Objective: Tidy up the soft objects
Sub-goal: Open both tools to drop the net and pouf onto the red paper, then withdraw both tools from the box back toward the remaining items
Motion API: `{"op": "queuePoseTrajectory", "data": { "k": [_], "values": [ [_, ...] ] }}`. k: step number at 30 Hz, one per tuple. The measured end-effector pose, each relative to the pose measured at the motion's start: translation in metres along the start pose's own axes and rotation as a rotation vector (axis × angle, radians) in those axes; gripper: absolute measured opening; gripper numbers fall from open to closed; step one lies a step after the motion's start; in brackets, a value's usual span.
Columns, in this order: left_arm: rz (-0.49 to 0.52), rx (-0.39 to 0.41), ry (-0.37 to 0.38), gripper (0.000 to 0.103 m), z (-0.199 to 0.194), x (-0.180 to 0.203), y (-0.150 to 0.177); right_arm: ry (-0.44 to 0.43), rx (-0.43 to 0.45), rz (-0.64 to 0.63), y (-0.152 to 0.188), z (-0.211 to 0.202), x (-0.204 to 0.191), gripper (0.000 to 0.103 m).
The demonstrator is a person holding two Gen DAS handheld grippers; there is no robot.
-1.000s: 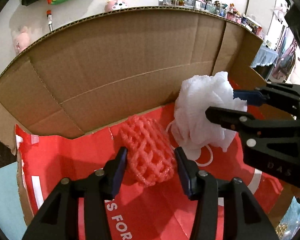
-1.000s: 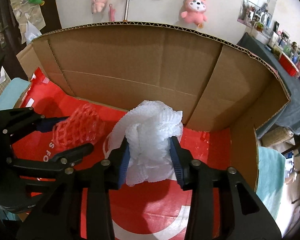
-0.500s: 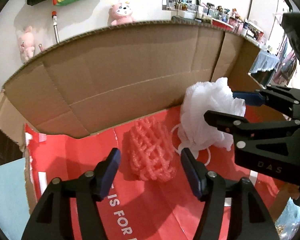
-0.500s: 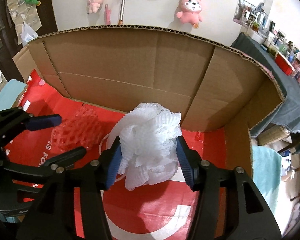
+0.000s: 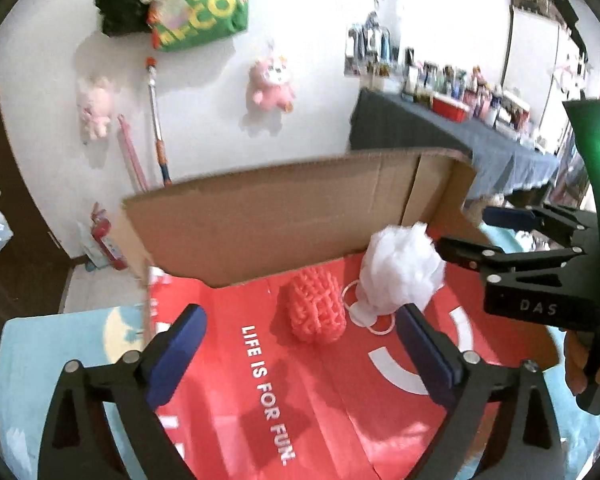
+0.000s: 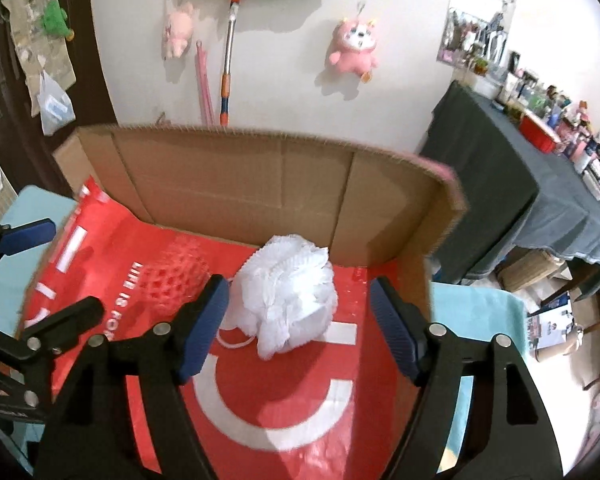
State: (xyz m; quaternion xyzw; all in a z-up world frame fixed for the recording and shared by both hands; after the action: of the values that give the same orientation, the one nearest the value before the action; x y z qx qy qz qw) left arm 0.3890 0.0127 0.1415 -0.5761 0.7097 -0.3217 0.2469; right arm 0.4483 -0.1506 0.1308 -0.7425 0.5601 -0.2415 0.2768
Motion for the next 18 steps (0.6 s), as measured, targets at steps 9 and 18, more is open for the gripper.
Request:
{"op": "queuePoseTrajectory", "data": {
  "k": [9, 18],
  "values": [
    [-0.051, 0.196, -0.003, 0.103, -0.113, 0.007, 0.008, -0.001, 0.185, 0.021, 0.013, -0.120, 0.001, 0.087],
    [-0.055, 0.341, 0.009, 0.103, -0.205, 0.032, 0.059, 0.022, 0.406, -0.046, 0.072, -0.241, -0.026, 0.095]
  ]
}}
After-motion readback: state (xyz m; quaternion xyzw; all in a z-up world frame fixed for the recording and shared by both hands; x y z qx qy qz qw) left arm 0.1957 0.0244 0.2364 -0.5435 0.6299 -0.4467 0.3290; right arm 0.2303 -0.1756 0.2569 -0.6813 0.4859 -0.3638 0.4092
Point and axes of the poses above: each gripper's, at about its wrist camera, not at the fingertips, and z roughly the way its jaws point, x to its right, y to its underside, the point moved 3 cm from there along z, roughly the way its jaws point, and after that the axes turned 2 degrees about x, right-handed, at the moved point
